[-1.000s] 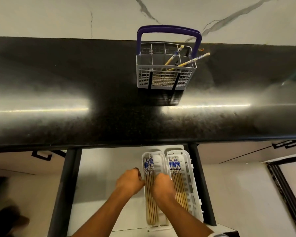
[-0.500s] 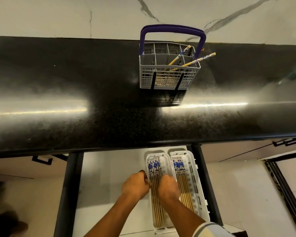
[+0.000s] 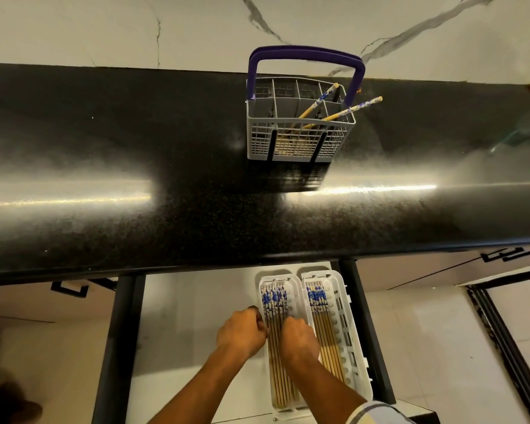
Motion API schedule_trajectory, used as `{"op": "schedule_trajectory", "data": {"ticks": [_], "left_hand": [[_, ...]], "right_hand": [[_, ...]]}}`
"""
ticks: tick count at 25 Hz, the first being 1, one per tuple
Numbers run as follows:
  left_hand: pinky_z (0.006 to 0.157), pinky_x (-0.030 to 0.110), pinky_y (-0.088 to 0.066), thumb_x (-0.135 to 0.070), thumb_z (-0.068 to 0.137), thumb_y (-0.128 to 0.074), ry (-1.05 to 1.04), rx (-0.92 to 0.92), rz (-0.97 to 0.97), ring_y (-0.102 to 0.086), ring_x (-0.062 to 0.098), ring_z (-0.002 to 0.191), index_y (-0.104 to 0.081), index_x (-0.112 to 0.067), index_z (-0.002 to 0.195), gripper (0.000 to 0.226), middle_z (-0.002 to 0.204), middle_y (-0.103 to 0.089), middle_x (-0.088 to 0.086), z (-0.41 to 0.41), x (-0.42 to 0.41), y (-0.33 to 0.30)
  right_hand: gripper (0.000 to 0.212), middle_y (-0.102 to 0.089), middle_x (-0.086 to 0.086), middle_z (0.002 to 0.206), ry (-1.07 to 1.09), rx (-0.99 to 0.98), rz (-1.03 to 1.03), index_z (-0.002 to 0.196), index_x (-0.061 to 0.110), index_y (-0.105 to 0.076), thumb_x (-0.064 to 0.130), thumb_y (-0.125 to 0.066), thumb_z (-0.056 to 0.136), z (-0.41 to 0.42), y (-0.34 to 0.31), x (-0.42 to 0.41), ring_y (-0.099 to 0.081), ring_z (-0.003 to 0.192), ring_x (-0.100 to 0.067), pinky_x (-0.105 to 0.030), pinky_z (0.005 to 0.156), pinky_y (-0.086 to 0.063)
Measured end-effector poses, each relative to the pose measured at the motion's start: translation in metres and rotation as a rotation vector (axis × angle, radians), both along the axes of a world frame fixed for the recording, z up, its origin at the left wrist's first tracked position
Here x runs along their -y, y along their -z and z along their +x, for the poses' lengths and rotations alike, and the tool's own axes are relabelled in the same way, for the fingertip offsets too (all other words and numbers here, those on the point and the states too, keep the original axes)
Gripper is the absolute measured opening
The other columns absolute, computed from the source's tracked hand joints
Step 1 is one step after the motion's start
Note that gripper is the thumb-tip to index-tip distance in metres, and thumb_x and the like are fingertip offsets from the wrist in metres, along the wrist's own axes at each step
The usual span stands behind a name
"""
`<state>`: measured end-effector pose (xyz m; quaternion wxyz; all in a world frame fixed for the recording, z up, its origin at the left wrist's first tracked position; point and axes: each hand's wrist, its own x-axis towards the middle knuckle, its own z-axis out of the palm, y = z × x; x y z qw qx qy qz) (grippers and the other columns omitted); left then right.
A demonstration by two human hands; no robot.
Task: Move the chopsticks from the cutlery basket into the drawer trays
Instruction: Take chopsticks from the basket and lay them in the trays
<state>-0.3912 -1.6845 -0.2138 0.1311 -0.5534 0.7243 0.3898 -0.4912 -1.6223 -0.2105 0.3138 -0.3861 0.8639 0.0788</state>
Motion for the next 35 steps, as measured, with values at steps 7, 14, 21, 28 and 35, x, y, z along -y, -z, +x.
{"op": "schedule_trajectory", "data": {"ticks": [7,14,21,28,35], "left_hand": [[0.08,0.036,-0.06,-0.033,0.09,-0.062,-0.036,-0.028,0.014,-0.07,0.017,0.085,-0.059,-0.025,0.096,0.011,0.095,-0.07,-0.002,0.003,-0.005,-0.001],[0.073,0.031,-0.062,-0.034,0.094,-0.06,-0.203,-0.236,0.124,-0.071,0.012,0.075,-0.057,-0.024,0.09,0.012,0.085,-0.072,-0.003,0.01,-0.002,-0.045],[0.076,0.022,-0.058,-0.029,0.089,-0.069,-0.206,-0.72,-0.396,-0.07,0.002,0.076,-0.072,-0.023,0.097,0.01,0.083,-0.076,-0.004,-0.045,0.12,-0.208],[0.103,0.034,-0.048,-0.037,0.097,-0.053,0.029,-0.495,-0.676,-0.063,0.02,0.118,-0.049,-0.025,0.143,0.048,0.13,-0.067,0.005,-0.148,0.205,-0.271],[0.103,0.026,-0.045,-0.03,0.098,-0.052,0.21,-0.413,-0.619,-0.06,0.014,0.122,-0.055,-0.026,0.138,0.04,0.133,-0.064,-0.003,-0.176,0.21,-0.266]], "right_hand": [[0.022,-0.07,-0.006,0.113,-0.128,0.001,-0.019,0.118,0.012,-0.063,0.013,-0.057,0.096,0.004,-0.01,-0.005,-0.069,0.1,-0.018,-0.025,0.084,-0.055],[0.017,-0.068,0.006,0.103,-0.146,0.09,-0.331,0.114,0.025,-0.061,0.025,-0.051,0.099,-0.031,-0.102,0.013,-0.064,0.085,-0.007,-0.023,0.083,-0.055],[0.014,-0.076,0.01,0.082,0.133,0.086,-1.036,0.094,0.032,-0.076,0.021,-0.072,0.085,-0.121,-0.237,0.028,-0.072,0.074,-0.003,-0.027,0.08,-0.058],[0.02,-0.073,0.002,0.064,0.374,0.377,-1.035,0.077,0.028,-0.069,0.011,-0.069,0.087,-0.173,-0.247,0.09,-0.072,0.059,-0.012,-0.035,0.067,-0.063],[0.025,-0.066,0.01,0.095,0.099,0.336,-1.03,0.115,0.025,-0.064,0.014,-0.051,0.097,-0.215,-0.254,0.198,-0.063,0.082,-0.004,-0.016,0.072,-0.052]]}}
